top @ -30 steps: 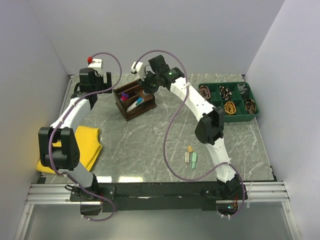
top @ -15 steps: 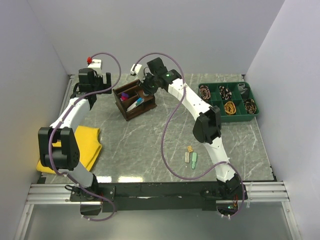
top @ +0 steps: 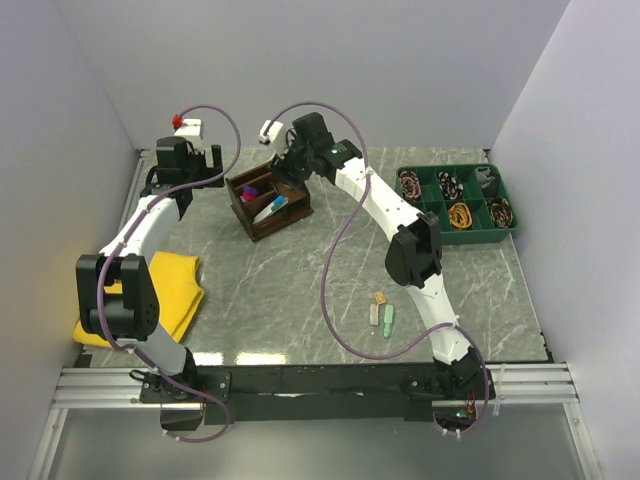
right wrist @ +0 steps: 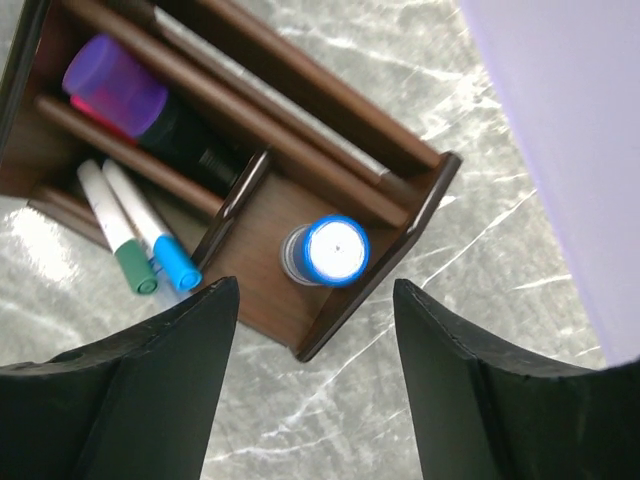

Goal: Sort the stationery into containers
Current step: Place the stationery in the storage box, then pick up the stationery from the center of the board.

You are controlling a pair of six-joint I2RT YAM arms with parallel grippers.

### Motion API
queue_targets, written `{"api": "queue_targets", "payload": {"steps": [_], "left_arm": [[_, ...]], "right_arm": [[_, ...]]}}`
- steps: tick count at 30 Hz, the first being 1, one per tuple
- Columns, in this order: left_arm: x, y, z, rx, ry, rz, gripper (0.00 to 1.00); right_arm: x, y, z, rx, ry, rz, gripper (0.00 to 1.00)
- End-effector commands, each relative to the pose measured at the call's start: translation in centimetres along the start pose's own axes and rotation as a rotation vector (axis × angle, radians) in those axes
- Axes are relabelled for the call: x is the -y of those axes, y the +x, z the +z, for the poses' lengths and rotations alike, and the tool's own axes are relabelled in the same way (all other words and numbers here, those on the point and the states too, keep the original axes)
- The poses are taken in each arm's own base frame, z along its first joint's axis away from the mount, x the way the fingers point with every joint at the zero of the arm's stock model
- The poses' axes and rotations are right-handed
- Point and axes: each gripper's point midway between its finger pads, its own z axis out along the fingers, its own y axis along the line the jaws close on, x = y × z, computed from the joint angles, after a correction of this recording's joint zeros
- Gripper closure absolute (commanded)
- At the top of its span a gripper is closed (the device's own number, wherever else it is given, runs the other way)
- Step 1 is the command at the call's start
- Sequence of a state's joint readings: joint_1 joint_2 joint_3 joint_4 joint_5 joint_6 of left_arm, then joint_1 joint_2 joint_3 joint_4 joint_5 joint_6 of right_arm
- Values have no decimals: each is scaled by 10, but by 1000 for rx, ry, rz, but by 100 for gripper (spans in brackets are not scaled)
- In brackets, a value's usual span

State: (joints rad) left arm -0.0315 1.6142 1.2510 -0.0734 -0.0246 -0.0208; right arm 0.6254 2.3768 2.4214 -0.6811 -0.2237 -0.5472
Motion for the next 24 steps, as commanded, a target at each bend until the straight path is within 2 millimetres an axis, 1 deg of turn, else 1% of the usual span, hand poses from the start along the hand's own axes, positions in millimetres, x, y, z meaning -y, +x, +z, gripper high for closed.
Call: {"api": "queue_targets", "payload": {"steps": [1,5,6,8,9,10,11,12,13,14,15,16,17,18,19,20,21,22,23,24], "left_arm": [[1,-12,-5,35,12,-23,1],[2,-13,-7,39,12,-26,1],[2,-13,-7,41,12,-27,0],[2,-15,-7,47,14,-32,1],[2,-16,-7,47,14,-32,0],[2,-18,-8,51,14,-32,1],[1,-23,-9,64,11,-29,1],[0,-27,-11,71,5,-27,0],[-4,-32,-13,85,-16,-24,1],[-6,-43,-19,113,-21,-20,1],[-8,-49,-23,125,-33,-20,1],[-10,-53,-27,136,-43,-21,1],[-12,-65,-35,160,-54,-29,1],[-12,-68,-39,164,-53,-31,0],[-10,-70,-43,165,-44,-30,1],[-8,-78,-53,186,-30,-30,1],[-5,-80,-57,191,-11,-31,1],[-1,-80,-62,191,12,-31,0],[6,-82,-69,202,54,-19,0],[16,-81,-73,203,98,-19,1]], "right_arm": [[17,-36,-7,110,77,4,27],[21,-52,-17,159,97,26,25],[21,-56,-23,168,99,27,25],[20,-59,-29,176,100,31,24],[18,-63,-38,183,96,38,24],[18,-62,-43,179,94,47,24],[18,-63,-50,178,90,56,23],[13,-60,-63,161,68,79,23],[13,-54,-72,154,49,94,23],[12,-47,-80,137,42,106,23],[6,-33,-95,108,35,126,23],[6,-23,-105,93,38,144,22],[11,-7,-114,70,50,175,22],[4,14,-129,30,45,229,22],[1,28,-135,4,43,265,22],[3,47,-143,-26,53,317,22],[-10,74,-152,-77,52,406,22],[-14,88,-158,-96,64,456,22],[-16,107,-163,-128,94,509,22],[-27,131,-173,-157,120,598,23]]}}
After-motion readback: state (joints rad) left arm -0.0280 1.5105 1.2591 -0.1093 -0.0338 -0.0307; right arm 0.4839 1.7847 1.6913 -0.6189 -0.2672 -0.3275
